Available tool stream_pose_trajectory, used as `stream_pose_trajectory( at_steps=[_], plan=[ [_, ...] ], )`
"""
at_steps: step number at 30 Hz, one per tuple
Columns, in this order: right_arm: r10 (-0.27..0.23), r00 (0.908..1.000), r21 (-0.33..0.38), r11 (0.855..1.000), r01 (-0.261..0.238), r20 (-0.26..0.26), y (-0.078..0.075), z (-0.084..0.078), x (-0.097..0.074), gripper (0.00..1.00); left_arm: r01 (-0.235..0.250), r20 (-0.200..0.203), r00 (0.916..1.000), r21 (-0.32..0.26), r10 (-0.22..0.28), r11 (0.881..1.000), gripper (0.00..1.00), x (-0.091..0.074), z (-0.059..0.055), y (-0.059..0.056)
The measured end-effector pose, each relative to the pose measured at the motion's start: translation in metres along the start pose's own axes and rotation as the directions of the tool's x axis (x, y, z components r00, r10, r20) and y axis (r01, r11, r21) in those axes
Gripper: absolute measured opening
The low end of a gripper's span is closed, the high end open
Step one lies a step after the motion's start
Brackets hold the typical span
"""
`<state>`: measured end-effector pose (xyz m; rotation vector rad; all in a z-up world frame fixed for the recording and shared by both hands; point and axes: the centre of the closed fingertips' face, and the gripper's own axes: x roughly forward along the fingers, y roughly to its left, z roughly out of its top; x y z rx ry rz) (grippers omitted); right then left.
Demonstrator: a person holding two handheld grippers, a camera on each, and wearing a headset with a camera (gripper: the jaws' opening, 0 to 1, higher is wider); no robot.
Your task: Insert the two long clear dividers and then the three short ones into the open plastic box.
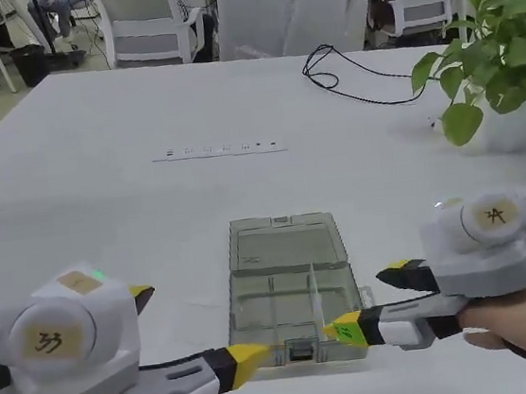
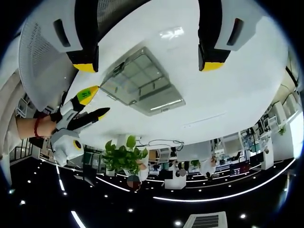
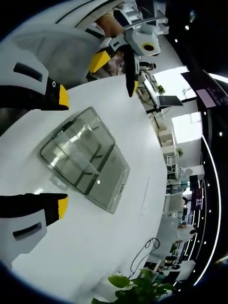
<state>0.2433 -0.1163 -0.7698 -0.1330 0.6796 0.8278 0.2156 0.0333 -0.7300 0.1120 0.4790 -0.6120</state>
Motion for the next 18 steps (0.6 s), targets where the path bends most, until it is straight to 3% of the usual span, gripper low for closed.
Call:
stream_pose_trajectory(
  at_steps=[3, 12, 18],
  plan=[
    [-0.003, 1.0000, -0.010, 1.000, 0.003, -0.005, -0.001, -0.002, -0.002, 0.72, -0.003, -0.012, 0.9999, -0.006, 0.003, 1.000, 0.86, 0.000, -0.002, 0.002],
    [-0.002, 0.9991, -0.010, 1.000, 0.003, 0.043, 0.001, 0.006, -0.008, 0.73, -0.020, -0.104, 0.9944, -0.042, 0.016, 0.999, 0.78, 0.003, -0.014, 0.011],
    [0.006, 0.9972, -0.020, 1.000, -0.005, 0.075, 0.004, 0.010, -0.010, 0.74, -0.063, -0.189, 0.9807, -0.065, 0.049, 0.996, 0.72, 0.006, -0.027, 0.023]
  ],
)
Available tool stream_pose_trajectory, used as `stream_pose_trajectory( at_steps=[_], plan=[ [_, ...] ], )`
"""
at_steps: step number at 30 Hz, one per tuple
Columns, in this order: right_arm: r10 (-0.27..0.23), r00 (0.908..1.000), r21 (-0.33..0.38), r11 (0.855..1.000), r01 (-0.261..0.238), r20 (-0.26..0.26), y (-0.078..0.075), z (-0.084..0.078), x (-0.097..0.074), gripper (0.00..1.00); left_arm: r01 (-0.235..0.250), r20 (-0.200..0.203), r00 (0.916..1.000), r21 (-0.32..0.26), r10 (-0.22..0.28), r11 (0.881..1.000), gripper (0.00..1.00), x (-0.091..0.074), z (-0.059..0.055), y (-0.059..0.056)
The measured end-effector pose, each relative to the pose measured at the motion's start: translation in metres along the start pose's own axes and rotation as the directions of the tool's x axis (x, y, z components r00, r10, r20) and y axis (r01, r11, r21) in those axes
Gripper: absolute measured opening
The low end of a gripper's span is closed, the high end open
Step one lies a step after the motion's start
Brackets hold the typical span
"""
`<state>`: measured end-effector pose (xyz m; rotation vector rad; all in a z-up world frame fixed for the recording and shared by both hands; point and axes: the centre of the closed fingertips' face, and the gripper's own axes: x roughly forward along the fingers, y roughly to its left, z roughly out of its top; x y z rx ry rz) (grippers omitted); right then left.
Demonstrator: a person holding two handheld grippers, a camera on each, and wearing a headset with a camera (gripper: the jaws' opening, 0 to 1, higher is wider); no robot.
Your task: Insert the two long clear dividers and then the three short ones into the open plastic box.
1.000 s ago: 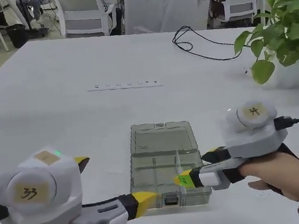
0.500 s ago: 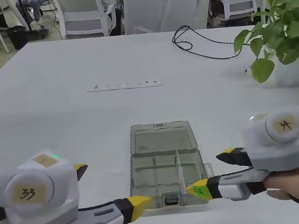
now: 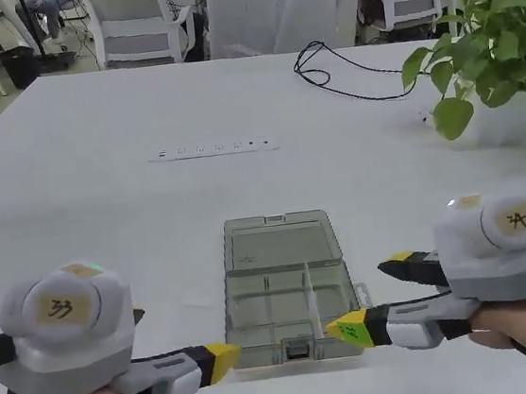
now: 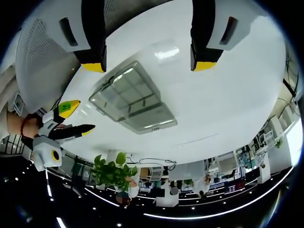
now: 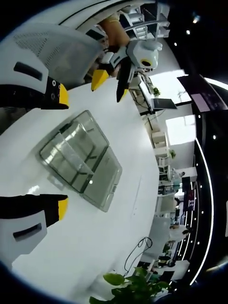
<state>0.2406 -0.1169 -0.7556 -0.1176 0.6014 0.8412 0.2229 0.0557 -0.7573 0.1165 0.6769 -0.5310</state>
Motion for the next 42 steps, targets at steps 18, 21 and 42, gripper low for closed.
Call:
stream_pose_trajectory(
  at_steps=[18, 21, 42],
  plan=[
    [0.005, 0.9996, 0.024, 1.000, -0.006, 0.026, 0.006, -0.003, -0.007, 0.74, -0.055, -0.197, 0.9798, -0.089, 0.037, 0.994, 0.56, 0.034, -0.038, 0.030],
    [0.003, 0.9994, 0.038, 0.999, -0.005, 0.035, 0.005, -0.002, -0.010, 0.74, -0.077, -0.242, 0.9688, -0.078, 0.056, 0.994, 0.53, 0.038, -0.048, 0.035],
    [-0.009, 0.9972, 0.127, 0.992, 0.000, 0.075, -0.002, -0.001, -0.014, 0.70, -0.130, -0.283, 0.9543, -0.107, 0.095, 0.986, 0.35, 0.058, -0.060, 0.039]
  ],
)
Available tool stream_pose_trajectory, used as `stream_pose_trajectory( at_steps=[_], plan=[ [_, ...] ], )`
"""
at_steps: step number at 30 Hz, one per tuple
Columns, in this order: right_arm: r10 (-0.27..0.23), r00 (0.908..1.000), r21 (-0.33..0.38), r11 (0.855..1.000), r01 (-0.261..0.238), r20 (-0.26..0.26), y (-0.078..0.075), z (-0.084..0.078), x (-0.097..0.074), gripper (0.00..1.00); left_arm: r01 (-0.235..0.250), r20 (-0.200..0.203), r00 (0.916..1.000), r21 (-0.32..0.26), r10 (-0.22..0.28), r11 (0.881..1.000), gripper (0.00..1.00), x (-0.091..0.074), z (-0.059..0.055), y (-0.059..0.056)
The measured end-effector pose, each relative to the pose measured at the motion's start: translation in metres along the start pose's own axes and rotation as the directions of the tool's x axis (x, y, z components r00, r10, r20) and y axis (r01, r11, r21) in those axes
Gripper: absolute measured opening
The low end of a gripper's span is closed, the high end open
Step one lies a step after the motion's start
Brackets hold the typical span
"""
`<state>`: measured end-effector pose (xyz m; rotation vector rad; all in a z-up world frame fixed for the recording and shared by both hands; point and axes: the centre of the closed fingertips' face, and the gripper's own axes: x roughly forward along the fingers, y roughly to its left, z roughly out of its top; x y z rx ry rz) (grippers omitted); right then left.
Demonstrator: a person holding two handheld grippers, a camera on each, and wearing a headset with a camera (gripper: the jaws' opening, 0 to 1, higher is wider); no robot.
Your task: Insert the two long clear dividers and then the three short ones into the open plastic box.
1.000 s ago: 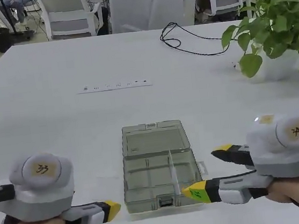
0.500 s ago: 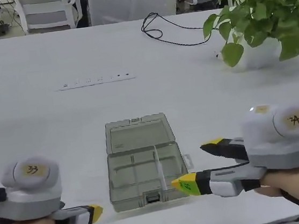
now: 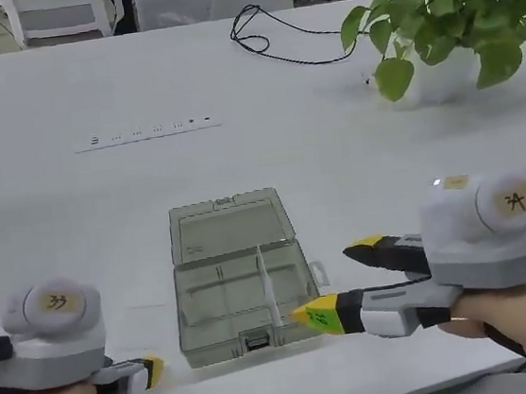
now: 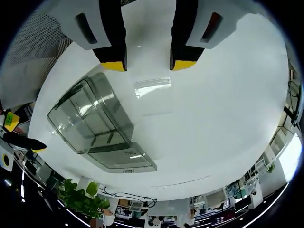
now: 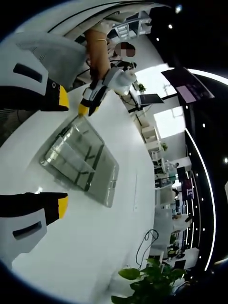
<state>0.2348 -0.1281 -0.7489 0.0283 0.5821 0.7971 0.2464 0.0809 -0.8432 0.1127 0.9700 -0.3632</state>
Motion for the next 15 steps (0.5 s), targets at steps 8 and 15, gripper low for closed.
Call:
stream_pose_trajectory(
  at_steps=[8, 15],
  plan=[
    [-0.006, 1.0000, 0.001, 1.000, 0.006, -0.001, -0.0012, -0.0003, 0.0026, 0.69, -0.024, -0.018, 0.9995, 0.035, 0.025, 0.999, 0.35, 0.0009, -0.0024, 0.0005],
    [-0.012, 0.9999, -0.002, 1.000, 0.012, -0.002, -0.0007, -0.0012, 0.0041, 0.68, -0.046, -0.055, 0.9972, 0.061, 0.049, 0.997, 0.33, 0.0022, -0.0042, 0.0037]
  ],
)
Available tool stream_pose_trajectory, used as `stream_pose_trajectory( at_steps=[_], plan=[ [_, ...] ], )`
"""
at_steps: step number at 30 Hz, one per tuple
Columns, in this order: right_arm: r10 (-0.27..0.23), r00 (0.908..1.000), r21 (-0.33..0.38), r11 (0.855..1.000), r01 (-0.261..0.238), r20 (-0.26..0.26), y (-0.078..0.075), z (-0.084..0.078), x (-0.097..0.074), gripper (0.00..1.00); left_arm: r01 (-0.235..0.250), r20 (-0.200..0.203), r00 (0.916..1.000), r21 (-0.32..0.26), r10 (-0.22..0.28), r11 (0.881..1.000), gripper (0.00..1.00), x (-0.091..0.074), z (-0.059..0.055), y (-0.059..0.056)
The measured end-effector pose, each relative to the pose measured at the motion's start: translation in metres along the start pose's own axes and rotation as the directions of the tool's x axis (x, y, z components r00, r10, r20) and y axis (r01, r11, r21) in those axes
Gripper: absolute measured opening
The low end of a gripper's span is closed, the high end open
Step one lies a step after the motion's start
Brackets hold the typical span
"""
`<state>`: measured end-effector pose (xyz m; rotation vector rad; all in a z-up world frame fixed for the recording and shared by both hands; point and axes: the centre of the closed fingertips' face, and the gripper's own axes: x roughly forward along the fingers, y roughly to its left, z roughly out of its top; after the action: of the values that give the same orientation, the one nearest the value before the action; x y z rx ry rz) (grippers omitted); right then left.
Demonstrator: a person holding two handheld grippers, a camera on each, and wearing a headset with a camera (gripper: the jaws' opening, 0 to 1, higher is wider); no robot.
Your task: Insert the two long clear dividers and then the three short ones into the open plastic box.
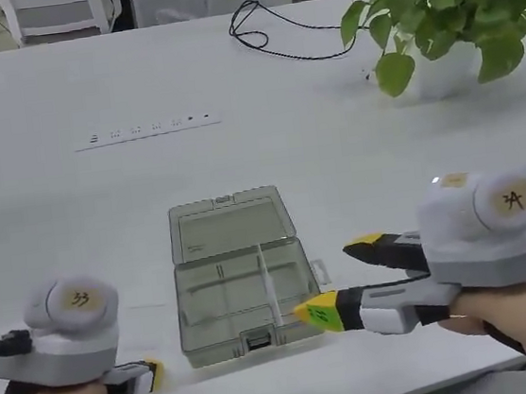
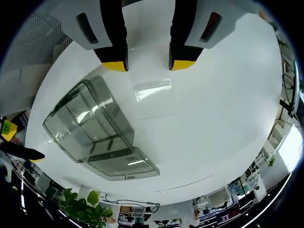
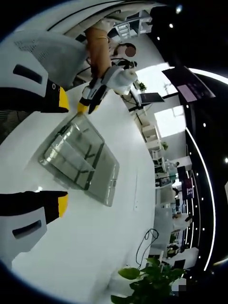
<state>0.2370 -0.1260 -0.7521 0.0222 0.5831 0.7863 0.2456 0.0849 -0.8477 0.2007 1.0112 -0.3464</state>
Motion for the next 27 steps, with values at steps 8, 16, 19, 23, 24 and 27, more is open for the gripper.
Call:
stream_pose_trajectory(
  at_steps=[8, 16, 19, 23, 24, 27],
  plan=[
    [-0.007, 1.0000, 0.013, 1.000, 0.007, -0.003, 0.000, -0.003, -0.002, 0.67, -0.009, -0.029, 0.9995, -0.018, 0.008, 1.000, 0.32, 0.000, -0.002, 0.000],
    [-0.012, 0.9993, 0.056, 0.998, 0.010, 0.035, 0.007, 0.004, 0.000, 0.65, -0.007, -0.030, 0.9995, -0.067, 0.005, 0.998, 0.30, -0.004, -0.003, 0.001],
    [-0.003, 0.9987, 0.079, 0.997, -0.001, 0.052, 0.011, 0.008, 0.002, 0.65, 0.000, -0.022, 0.9998, -0.081, -0.002, 0.997, 0.30, -0.005, -0.005, 0.001],
    [-0.001, 0.9979, 0.092, 0.996, -0.005, 0.065, 0.017, 0.011, 0.005, 0.64, 0.000, -0.005, 1.0000, -0.110, 0.000, 0.994, 0.30, -0.008, -0.003, 0.005],
    [-0.001, 0.9978, 0.098, 0.995, -0.006, 0.067, 0.018, 0.011, 0.006, 0.63, 0.003, 0.008, 1.0000, -0.123, -0.002, 0.992, 0.30, -0.011, -0.003, 0.004],
    [0.004, 0.9970, 0.129, 0.992, -0.014, 0.078, 0.023, 0.014, 0.010, 0.62, 0.004, 0.046, 0.9990, -0.145, 0.003, 0.989, 0.30, -0.019, 0.001, 0.005]
  ],
)
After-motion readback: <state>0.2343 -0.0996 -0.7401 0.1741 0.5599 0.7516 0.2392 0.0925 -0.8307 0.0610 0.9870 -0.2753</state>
